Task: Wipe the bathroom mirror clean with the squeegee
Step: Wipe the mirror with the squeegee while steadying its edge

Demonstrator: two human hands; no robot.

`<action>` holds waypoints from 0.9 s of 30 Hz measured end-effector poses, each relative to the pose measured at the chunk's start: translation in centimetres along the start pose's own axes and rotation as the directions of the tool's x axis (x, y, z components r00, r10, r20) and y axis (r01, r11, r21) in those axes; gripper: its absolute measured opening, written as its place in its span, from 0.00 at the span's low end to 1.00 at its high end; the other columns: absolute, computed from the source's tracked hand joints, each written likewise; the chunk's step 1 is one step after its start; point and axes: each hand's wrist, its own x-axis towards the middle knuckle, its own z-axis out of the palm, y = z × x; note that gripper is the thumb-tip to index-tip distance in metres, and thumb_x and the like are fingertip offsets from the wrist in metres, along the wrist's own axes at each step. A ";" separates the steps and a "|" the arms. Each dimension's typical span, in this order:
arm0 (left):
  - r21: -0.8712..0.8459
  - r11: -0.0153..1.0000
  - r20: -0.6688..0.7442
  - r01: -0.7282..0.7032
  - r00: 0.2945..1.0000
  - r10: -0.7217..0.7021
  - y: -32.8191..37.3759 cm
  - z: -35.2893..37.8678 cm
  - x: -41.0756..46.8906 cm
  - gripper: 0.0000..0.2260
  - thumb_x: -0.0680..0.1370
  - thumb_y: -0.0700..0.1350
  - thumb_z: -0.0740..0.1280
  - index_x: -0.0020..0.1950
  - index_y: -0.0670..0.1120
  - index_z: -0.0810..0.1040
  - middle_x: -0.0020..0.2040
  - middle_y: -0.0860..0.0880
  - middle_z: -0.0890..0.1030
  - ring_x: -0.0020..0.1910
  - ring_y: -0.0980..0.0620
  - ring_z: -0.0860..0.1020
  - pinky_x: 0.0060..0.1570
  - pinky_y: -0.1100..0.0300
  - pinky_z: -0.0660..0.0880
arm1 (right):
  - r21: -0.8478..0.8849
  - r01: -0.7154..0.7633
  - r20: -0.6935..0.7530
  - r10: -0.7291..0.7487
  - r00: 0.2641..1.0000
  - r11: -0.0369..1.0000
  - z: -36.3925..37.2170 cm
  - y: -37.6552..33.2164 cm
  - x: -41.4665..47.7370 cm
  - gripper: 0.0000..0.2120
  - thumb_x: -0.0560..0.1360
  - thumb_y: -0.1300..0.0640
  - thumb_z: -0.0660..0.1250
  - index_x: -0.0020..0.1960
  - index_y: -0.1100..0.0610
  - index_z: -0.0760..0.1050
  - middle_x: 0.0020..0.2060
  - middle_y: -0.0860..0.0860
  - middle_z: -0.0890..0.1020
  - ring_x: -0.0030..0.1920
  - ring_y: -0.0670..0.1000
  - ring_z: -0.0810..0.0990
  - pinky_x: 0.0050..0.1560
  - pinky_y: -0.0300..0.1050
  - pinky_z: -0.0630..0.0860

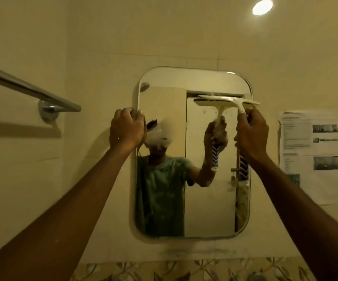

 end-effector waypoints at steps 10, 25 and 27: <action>-0.042 0.999 -0.135 -0.003 0.991 -0.003 -0.2 -0.1 2.9 0.16 0.80 0.52 0.57 0.57 0.43 0.76 0.58 0.44 0.77 0.55 0.44 0.76 0.49 0.54 0.69 | -0.205 0.076 0.031 -0.071 0.997 0.976 0.6 -3.8 6.6 0.16 0.82 0.51 0.56 0.59 0.61 0.74 0.39 0.55 0.78 0.27 0.50 0.77 0.25 0.46 0.78; -0.083 0.995 -0.028 -0.053 0.998 0.051 -0.1 1.1 5.4 0.21 0.82 0.55 0.52 0.41 0.43 0.76 0.34 0.47 0.75 0.35 0.49 0.74 0.37 0.59 0.68 | -0.445 0.099 0.206 -0.006 0.979 0.890 -0.3 -0.5 -0.8 0.14 0.84 0.50 0.48 0.51 0.56 0.68 0.32 0.55 0.77 0.25 0.51 0.75 0.25 0.49 0.78; -0.059 0.994 -0.026 -0.087 0.996 0.086 -0.2 1.0 5.7 0.22 0.82 0.54 0.52 0.41 0.42 0.78 0.35 0.46 0.76 0.37 0.47 0.74 0.40 0.57 0.69 | -0.460 0.048 0.211 0.057 0.976 0.886 -0.8 0.6 -4.0 0.16 0.84 0.49 0.48 0.50 0.57 0.69 0.30 0.55 0.77 0.24 0.50 0.75 0.22 0.45 0.76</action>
